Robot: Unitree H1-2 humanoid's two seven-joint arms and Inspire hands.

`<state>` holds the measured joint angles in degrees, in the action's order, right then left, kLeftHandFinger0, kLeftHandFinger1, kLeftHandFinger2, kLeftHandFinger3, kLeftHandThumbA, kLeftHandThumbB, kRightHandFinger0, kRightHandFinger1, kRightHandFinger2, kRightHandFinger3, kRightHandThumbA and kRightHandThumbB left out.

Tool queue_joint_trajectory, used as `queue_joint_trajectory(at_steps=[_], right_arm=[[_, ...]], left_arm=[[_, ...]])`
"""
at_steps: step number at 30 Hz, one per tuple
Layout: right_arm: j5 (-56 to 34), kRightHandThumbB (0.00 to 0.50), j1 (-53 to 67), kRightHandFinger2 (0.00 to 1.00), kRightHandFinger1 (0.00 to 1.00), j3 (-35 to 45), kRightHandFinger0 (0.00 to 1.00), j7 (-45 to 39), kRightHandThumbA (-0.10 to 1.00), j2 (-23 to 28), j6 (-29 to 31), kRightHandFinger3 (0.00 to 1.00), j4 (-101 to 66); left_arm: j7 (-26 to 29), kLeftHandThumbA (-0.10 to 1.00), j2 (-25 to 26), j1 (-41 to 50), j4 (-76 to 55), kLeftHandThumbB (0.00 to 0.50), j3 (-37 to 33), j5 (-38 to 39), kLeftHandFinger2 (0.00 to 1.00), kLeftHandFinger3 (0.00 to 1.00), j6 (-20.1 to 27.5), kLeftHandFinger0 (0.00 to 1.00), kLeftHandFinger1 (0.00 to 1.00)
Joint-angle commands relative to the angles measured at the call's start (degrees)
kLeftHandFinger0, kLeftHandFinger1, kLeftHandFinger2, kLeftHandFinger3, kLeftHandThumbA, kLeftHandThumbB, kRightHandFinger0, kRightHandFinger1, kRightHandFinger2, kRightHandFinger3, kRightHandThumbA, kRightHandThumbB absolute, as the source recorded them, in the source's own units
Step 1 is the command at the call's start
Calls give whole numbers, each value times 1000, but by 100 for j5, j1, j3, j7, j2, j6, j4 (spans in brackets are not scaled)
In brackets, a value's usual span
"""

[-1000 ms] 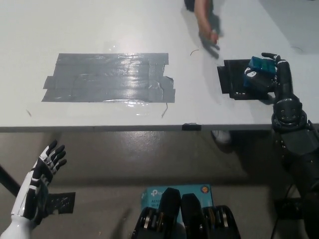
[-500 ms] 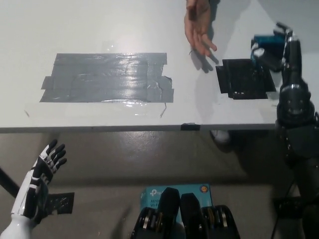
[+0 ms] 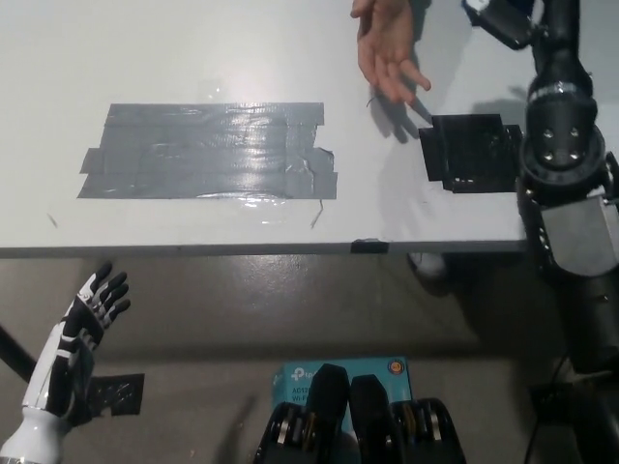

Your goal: A rubick's cube is kept in the black marked spot on the table and the robot uses its right arm to pick it up and hands it to a person

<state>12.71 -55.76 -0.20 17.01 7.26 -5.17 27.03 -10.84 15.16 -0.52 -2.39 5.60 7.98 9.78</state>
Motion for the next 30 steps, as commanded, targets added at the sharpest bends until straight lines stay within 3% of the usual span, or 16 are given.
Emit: queue_joint_trajectory(at_steps=[1,14,20,23,26,28,29,30], right_arm=[[201,171,-733,856,417,-177,0,-23,-100,-95,18,926,194],[410,179,-1884,861,473,-670,18,464,-100,-315,1150,895,3497],[402,189,-2064,864,482,-765,16,550,-100,-419,1258,888,4164],[393,189,-2025,808,408,-803,0,602,-100,-477,1305,868,4413],[362,197,-2004,833,430,-817,28,597,-100,-493,1312,885,4541],[350,232,-2005,746,387,-828,38,553,-100,-482,1303,863,4570],[353,240,-2007,681,350,-834,24,535,-100,-476,1277,802,4559],[346,291,-2013,960,609,-853,228,364,99,-455,1190,1000,4506]], left_arm=[[-88,992,159,-79,-146,157,12,10,1000,1000,67,1000,1000],[-94,985,133,-21,-261,153,-72,-53,1000,1000,-57,1000,1000],[-116,952,120,51,-253,146,-85,25,1000,1000,-18,1000,1000],[-119,922,130,90,-266,164,-89,24,1000,1000,-48,1000,1000],[-121,908,133,116,-304,182,-94,37,1000,1000,-101,1000,1000],[-131,904,141,100,-310,184,-102,42,1000,1000,-118,1000,1000],[-131,903,139,93,-311,184,-106,40,1000,1000,-124,1000,1000],[-133,901,136,81,-312,184,-114,42,1000,1000,-138,1000,1000]])
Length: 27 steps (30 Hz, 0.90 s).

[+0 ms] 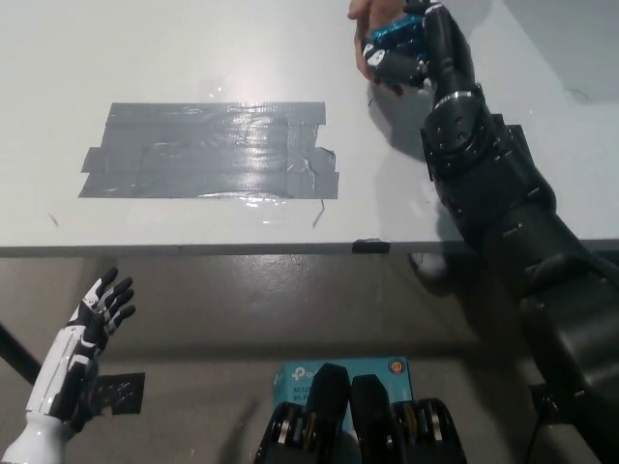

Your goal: A rubick's cube is kept in the black marked spot on the table and the robot uses its right arm to pick it up and hands it to a person

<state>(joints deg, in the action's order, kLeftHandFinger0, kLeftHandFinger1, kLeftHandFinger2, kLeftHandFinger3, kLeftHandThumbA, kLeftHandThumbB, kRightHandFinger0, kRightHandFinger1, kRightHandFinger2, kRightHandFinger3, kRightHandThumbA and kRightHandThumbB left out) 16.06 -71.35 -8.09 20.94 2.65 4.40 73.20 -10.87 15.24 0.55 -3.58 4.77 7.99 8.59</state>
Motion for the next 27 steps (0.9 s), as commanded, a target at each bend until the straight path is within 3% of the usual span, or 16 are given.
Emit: queue_joint_trajectory(at_steps=[1,2,3,4,8,16,21,24,27], right_arm=[[-1,296,-457,913,611,-81,269,-220,175,28,155,1000,-167],[-37,428,-454,1000,1000,-138,637,-757,460,82,-11,1000,-262],[-25,426,-461,1000,1000,-228,1000,-1204,550,129,-197,1000,-333],[-8,445,-455,1000,1000,-272,1000,-1361,625,151,-281,1000,-370],[35,474,-334,1000,1000,-338,1000,-1402,722,206,-428,1000,-612],[-28,500,-169,1000,1000,-243,1000,-1336,800,369,-423,1000,-1064],[-53,484,-58,1000,1000,-129,1000,-1209,751,483,-395,1000,-1609],[-52,474,93,1000,1000,-44,1000,-1210,768,617,-520,1000,-2209],[-84,497,339,1000,1000,102,1000,-1300,823,815,-609,1000,-3167]], left_arm=[[-133,900,125,-35,-192,184,-39,42,1000,1000,-30,1000,1000],[-125,896,124,-39,-204,193,-46,25,1000,1000,-65,1000,1000],[-118,894,122,-35,-218,200,-52,16,1000,1000,-87,1000,1000],[-117,892,122,-26,-235,198,-57,12,1000,1000,-93,1000,1000],[-139,886,136,-31,-230,180,-76,9,1000,1000,-12,1000,1000],[-125,886,153,-123,-230,188,-126,-20,1000,1000,-27,1000,1000],[-114,884,170,-145,-261,183,-122,-14,1000,1000,-51,1000,1000],[-113,881,160,-125,-271,172,-125,-13,1000,1000,-21,1000,1000],[-90,881,149,-130,-236,165,-133,-73,1000,1000,40,1000,1000]])
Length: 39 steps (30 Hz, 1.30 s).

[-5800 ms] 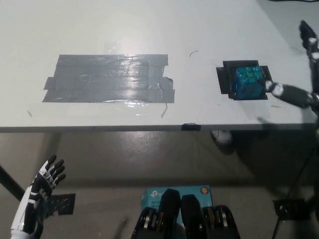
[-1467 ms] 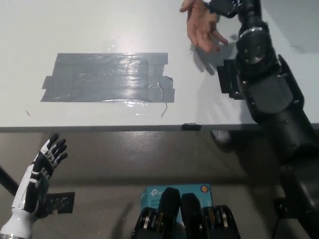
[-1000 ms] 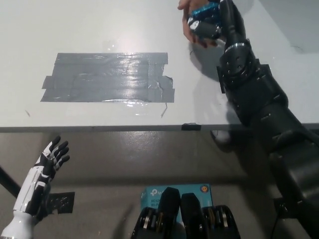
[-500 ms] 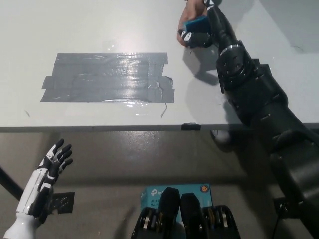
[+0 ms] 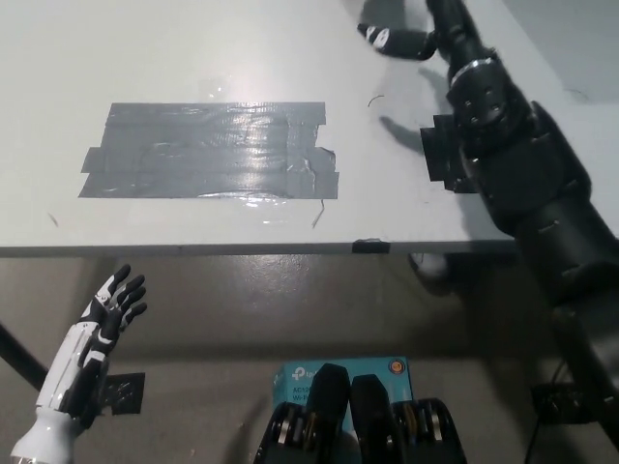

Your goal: A rubick's cube is kept in the black marked spot on the table and the robot uses its right arm to pick it up and hands it to a person

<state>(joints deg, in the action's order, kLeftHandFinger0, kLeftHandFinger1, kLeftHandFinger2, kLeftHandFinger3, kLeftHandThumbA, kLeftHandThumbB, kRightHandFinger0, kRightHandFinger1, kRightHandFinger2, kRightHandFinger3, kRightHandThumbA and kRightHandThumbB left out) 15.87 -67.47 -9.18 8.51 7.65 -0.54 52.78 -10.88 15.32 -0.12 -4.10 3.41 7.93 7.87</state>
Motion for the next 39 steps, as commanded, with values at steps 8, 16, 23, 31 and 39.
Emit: queue_joint_trajectory(at_steps=[8,16,23,31,39], right_arm=[[-413,400,1323,1000,1000,622,1000,-732,876,813,-920,1000,-5216],[-1681,239,3277,1000,1000,1047,1000,-966,963,1063,-981,1000,-8121],[-2056,167,5195,1000,1000,950,1000,-576,943,685,-215,1000,-9124],[-2091,120,6192,1000,1000,1030,1000,-367,920,388,919,1000,-8306],[-2238,80,6428,1000,1000,1444,1000,-425,863,309,1604,1000,-6269]], left_arm=[[-95,893,204,-334,-109,183,27,-31,1000,1000,-67,1000,1000],[-75,889,184,-506,59,164,36,-59,1000,1000,41,1000,1000],[-57,894,210,-589,40,171,71,-44,1000,1000,-47,1000,1000],[-93,899,200,-570,53,167,15,-88,1000,1000,-27,1000,1000],[-138,890,227,-577,8,182,26,6,1000,1000,-159,1000,1000]])
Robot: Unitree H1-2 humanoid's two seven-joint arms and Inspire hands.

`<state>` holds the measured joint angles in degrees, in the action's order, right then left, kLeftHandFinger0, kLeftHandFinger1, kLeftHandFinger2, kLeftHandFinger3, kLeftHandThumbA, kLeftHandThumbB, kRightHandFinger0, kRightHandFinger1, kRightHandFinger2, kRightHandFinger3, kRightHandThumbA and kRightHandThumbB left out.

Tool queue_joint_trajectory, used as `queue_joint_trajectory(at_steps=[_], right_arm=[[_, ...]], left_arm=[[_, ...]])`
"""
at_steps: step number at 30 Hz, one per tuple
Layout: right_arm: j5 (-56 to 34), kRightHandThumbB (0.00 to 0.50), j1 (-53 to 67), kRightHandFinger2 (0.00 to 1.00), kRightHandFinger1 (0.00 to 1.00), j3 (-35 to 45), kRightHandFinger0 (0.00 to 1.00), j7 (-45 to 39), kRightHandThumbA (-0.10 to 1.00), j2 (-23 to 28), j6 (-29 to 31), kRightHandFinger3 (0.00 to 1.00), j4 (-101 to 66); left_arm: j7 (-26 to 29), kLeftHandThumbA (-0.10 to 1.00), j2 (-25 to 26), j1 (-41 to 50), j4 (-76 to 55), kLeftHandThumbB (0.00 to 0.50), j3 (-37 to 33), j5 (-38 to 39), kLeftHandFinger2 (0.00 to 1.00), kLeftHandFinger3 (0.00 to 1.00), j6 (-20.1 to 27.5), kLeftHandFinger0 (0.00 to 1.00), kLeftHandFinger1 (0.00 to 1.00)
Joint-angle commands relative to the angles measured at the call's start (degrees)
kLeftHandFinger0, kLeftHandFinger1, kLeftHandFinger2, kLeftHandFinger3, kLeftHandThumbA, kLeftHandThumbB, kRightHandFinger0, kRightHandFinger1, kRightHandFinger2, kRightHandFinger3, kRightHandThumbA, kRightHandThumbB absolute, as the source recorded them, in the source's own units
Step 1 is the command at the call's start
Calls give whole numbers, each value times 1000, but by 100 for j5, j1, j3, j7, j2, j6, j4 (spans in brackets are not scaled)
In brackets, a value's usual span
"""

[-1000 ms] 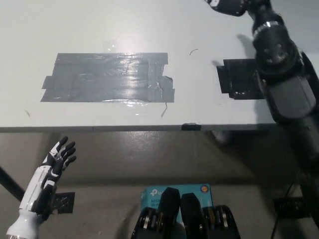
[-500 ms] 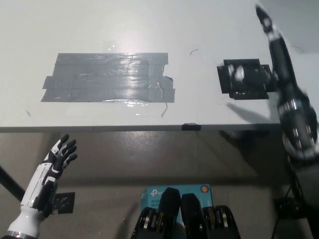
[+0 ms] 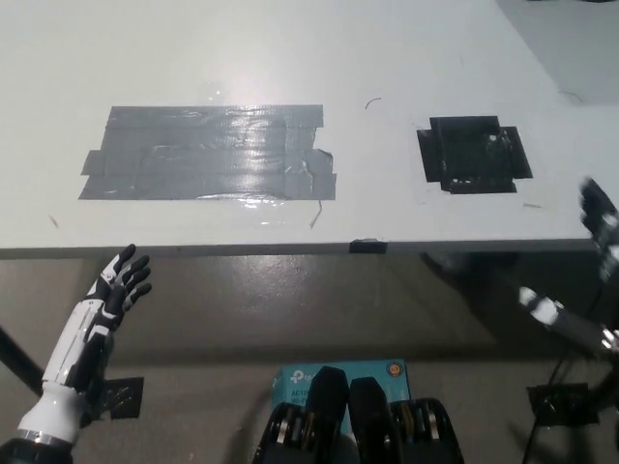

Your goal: A rubick's cube is kept in the black marked spot on the table and the robot uses its right arm to pick it up and hands it to a person

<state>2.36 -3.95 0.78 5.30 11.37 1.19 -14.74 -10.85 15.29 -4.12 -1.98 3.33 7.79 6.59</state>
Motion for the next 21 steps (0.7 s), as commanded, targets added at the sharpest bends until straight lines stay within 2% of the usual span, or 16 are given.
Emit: queue_joint_trajectory(at_steps=[1,5,11,21], right_arm=[[-822,62,72,1000,1000,478,1000,-124,843,-43,1609,1000,844],[-845,107,48,1000,1000,493,1000,-306,857,19,1675,1000,1310],[-1048,121,158,1000,1000,484,1000,-550,857,48,1754,1000,1384],[-967,145,391,1000,1000,376,1000,-832,847,125,2107,1000,1524]], left_arm=[[-141,890,223,-158,-185,185,34,19,1000,1000,1,1000,1000],[-95,890,184,-94,-166,173,43,-37,1000,1000,113,1000,1000],[-60,877,115,106,-250,163,28,-58,1000,1000,105,1000,1000],[-113,883,105,333,-256,180,-1,-36,1000,1000,164,1000,1000]])
